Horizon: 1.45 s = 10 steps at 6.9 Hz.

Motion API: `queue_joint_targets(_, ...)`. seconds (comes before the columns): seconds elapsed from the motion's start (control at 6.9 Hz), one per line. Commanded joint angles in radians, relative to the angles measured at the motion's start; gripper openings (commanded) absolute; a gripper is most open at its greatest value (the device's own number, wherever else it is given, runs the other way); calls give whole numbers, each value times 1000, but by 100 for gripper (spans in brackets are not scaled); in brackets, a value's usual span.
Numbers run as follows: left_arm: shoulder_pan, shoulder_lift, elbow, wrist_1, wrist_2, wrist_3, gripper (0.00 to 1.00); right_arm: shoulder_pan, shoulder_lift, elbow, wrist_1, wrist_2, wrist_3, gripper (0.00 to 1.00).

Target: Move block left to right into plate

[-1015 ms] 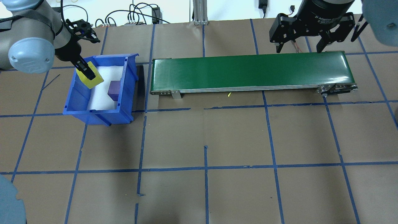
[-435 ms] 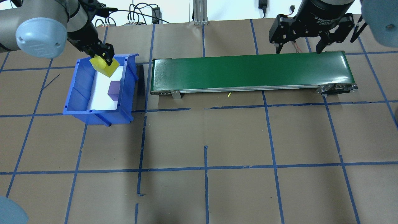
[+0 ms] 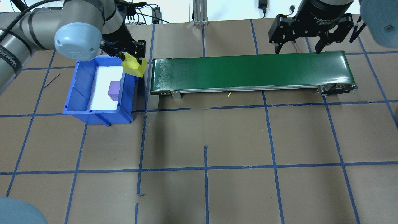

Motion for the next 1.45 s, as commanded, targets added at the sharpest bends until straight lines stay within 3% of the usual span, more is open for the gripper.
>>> queue_joint_targets(0.0, -54, -53, -2, 45, -35, -129, 20, -3, -1, -12, -5, -7, -13, 100)
queue_joint_targets(0.58, -87, -109, -5, 148, -36, -249, 35, -4, -1, -7, -5, 2, -13, 100)
queue_joint_targets(0.73, -90, -110, -20, 169, -35, -247, 45, -6, -1, -6, -5, -1, -13, 100)
queue_joint_targets(0.87, -90, -123, -43, 263, -36, -244, 69, -6, 1, -4, 3, 8, -13, 100)
queue_joint_targets(1.02, -92, -126, -65, 275, -35, -246, 89, 0, 1, -4, 6, 37, -4, 100)
queue_joint_targets(1.16, -90, -124, -66, 275, -36, -247, 100, -6, 1, -4, 6, 45, 2, 100)
queue_joint_targets(1.31, -92, -121, -62, 275, -38, -237, 100, -7, 1, -1, -2, 42, 1, 100)
